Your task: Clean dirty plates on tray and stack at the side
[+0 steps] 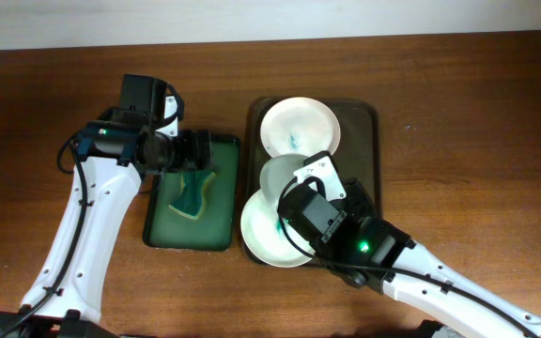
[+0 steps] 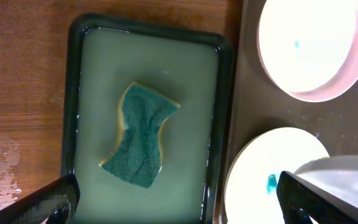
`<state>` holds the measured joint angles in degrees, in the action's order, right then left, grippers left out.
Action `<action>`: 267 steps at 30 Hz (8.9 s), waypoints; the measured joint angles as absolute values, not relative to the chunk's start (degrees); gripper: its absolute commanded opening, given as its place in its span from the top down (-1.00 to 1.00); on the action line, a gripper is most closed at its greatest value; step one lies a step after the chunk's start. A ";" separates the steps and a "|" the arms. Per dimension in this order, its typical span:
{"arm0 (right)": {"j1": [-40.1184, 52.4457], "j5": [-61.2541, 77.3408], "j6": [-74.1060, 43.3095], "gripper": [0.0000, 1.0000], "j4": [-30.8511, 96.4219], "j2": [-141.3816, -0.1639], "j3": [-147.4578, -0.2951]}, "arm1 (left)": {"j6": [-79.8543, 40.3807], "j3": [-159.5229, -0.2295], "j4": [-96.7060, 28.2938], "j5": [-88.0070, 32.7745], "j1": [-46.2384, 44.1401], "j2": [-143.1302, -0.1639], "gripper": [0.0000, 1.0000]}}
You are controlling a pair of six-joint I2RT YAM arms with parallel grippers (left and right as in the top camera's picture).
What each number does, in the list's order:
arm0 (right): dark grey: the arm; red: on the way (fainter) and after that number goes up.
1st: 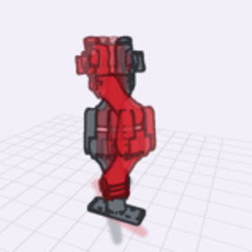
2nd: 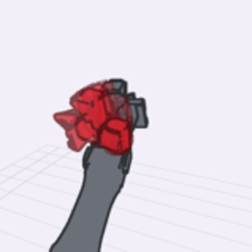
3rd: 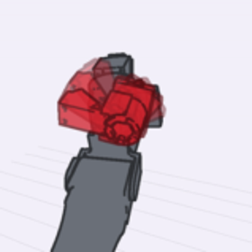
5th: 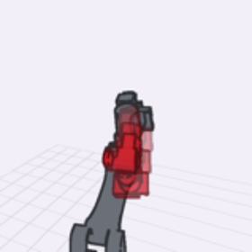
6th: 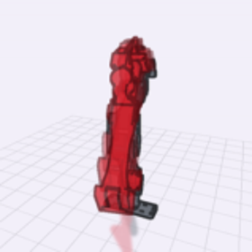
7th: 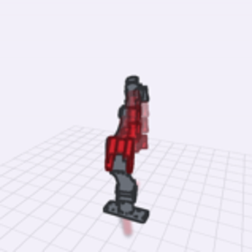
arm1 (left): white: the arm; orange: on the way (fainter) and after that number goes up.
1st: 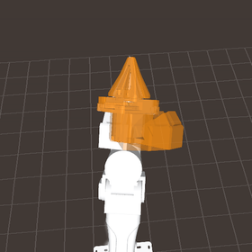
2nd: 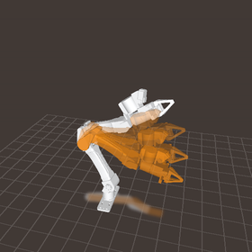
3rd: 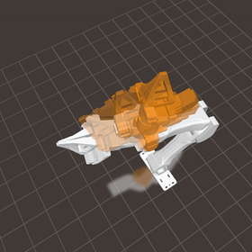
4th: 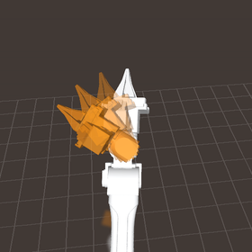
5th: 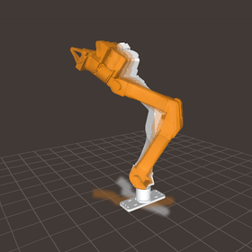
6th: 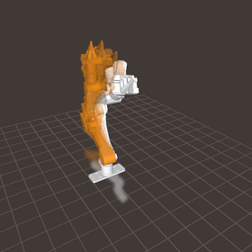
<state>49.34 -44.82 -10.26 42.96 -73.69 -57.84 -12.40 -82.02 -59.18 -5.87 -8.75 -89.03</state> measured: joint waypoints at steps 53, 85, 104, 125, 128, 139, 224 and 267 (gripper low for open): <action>43.64 -42.63 -17.76 0.92 42.72 -73.69 -57.84 | -12.38 -82.02 -59.18 -5.87 -8.75 -89.03 -0.99; -33.67 19.88 -20.64 -0.25 41.50 -94.45 -60.29 | -12.40 -82.04 -59.22 -6.04 -8.75 -89.03 -0.99; 24.56 12.40 -5.04 0.76 43.94 -101.89 -58.06 | -12.38 -82.11 -61.80 -6.04 -8.75 -89.03 -0.99; 11.07 9.04 -10.79 0.90 48.03 -98.76 -62.94 | -11.73 -68.45 -40.10 -0.47 -8.93 -107.57 0.60; 11.07 9.02 -10.79 0.90 48.01 -98.76 -62.94 | -11.46 -68.82 -39.05 -0.23 -8.78 -110.50 1.00; 11.07 9.02 -10.98 0.89 49.15 -98.76 -62.94 | -11.55 -79.42 -55.37 -1.80 -8.97 -106.94 1.00; 10.15 14.04 -16.05 0.92 44.14 -106.83 -63.90 | -31.14 -100.05 -47.05 -31.88 -38.87 -132.27 1.00; 11.14 18.48 -12.75 0.91 44.36 -107.15 -63.83 | -20.25 -86.54 -63.86 8.56 -12.73 -113.03 -0.58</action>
<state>11.14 18.48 -12.75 44.36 -107.15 -63.83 -20.25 -86.54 -63.86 8.56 -12.73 -113.03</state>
